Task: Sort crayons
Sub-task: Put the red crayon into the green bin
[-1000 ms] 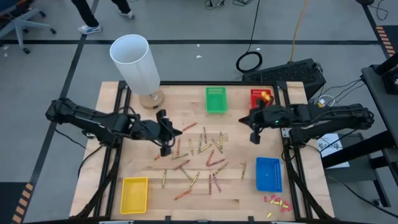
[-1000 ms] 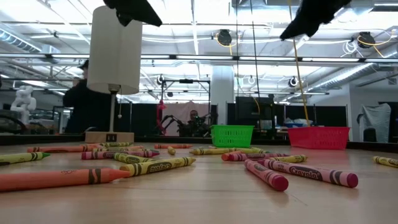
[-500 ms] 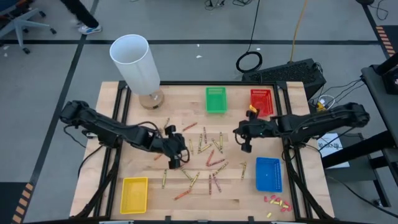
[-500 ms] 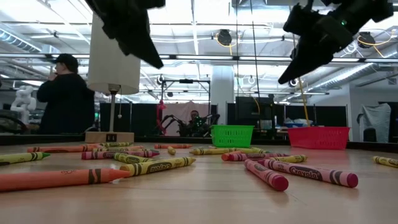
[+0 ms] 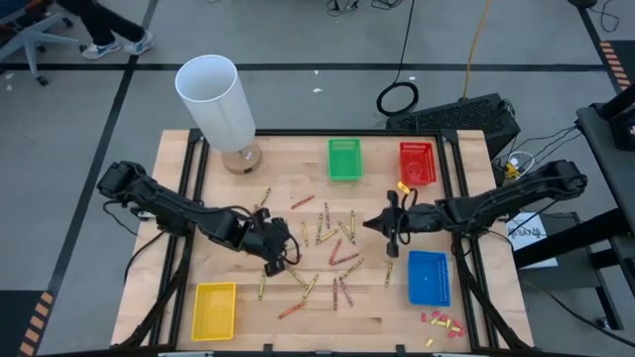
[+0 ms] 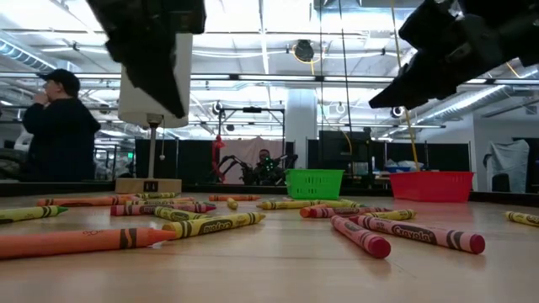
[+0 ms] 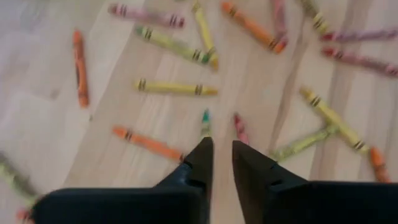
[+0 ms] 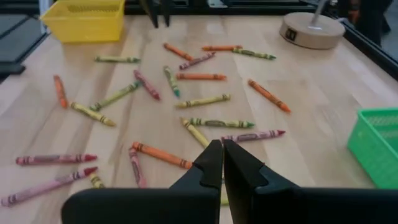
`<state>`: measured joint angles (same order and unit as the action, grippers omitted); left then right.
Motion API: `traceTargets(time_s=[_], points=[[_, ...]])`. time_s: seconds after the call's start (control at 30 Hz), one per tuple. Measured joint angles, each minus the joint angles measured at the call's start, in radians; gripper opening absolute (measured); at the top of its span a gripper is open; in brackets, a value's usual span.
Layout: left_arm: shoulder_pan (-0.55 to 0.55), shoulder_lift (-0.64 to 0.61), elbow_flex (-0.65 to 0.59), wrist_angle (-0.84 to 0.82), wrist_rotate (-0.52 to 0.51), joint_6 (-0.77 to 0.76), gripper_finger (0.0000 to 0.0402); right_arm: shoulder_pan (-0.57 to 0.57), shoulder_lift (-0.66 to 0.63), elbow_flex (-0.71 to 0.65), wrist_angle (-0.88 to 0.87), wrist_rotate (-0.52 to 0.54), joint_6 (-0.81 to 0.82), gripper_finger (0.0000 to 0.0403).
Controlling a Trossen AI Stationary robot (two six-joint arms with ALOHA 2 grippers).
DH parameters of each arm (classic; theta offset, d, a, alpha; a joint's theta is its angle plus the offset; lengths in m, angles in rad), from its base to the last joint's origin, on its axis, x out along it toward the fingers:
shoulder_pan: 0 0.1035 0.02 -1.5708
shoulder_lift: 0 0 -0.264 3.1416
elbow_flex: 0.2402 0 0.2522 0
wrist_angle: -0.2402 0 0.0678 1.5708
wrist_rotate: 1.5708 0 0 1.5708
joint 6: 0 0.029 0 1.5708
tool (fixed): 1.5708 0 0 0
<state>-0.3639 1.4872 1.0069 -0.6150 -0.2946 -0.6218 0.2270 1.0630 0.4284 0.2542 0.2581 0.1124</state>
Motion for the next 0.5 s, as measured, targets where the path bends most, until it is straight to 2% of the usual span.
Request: traceTargets(time_s=[0.2,0.5], points=[[-0.029,0.0,0.0,-0.034,-0.017,-0.08,0.0106,0.039,0.0,-0.018,0.032,0.0,-0.048,0.0],[-0.046,0.0,0.0,-0.154,-0.091,-0.054,0.0112,0.044,0.051,-0.018,0.032,0.001,-0.054,0.0]])
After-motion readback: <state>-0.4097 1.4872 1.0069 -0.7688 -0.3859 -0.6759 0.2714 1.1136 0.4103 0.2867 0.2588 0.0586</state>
